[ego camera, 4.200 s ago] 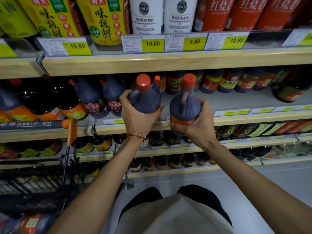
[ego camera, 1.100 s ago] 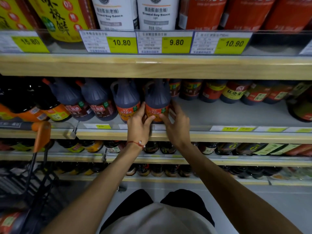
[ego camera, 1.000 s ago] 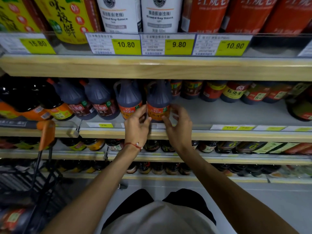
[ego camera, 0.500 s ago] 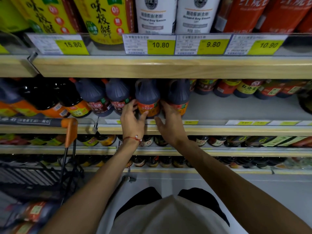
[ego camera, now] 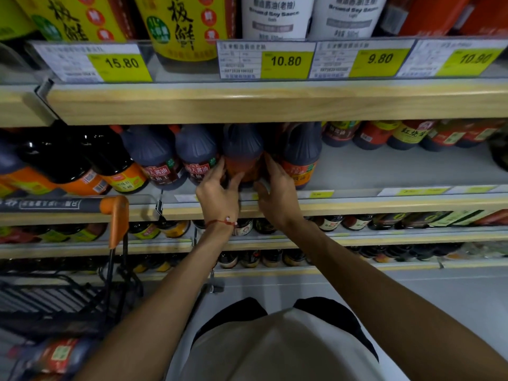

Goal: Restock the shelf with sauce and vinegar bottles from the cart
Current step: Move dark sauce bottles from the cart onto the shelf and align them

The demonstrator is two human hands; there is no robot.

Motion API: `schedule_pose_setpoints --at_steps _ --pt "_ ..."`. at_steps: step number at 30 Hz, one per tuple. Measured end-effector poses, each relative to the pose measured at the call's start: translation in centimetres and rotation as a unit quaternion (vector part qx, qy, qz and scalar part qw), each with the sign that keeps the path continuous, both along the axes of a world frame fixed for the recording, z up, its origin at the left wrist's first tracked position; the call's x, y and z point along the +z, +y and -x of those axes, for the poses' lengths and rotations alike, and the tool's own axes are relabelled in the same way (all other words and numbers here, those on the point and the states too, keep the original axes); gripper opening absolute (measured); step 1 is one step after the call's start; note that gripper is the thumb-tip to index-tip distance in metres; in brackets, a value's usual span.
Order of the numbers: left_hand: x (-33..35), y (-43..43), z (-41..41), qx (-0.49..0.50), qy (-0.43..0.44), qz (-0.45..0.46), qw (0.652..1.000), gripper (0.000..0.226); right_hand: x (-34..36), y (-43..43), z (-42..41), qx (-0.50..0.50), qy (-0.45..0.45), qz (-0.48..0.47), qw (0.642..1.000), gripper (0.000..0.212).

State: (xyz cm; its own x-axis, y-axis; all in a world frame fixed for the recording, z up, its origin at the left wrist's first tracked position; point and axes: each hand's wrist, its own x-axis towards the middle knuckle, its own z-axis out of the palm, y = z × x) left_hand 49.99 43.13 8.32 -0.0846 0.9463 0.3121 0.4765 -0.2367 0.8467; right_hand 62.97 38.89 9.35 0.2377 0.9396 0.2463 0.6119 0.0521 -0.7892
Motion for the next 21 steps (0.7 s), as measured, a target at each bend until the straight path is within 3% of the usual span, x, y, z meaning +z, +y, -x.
schedule_pose_setpoints --at_steps 8,12,17,21 --pt "-0.3 -0.4 -1.0 0.015 -0.026 0.002 1.0 0.054 -0.3 0.2 0.1 -0.001 0.016 -0.013 1.0 0.076" --pt "-0.1 -0.6 -1.0 -0.007 -0.091 0.031 0.995 0.056 0.0 -0.1 -0.4 0.019 0.02 -0.003 1.0 0.072" --pt "0.3 -3.0 -1.3 0.006 -0.045 -0.033 0.998 0.046 0.4 -2.9 -2.1 0.034 -0.007 -0.03 0.999 0.038" --pt "0.3 -4.5 -3.2 -0.071 0.009 -0.06 0.996 0.034 1.3 -5.1 -4.7 -0.042 0.011 -0.006 0.999 0.015"
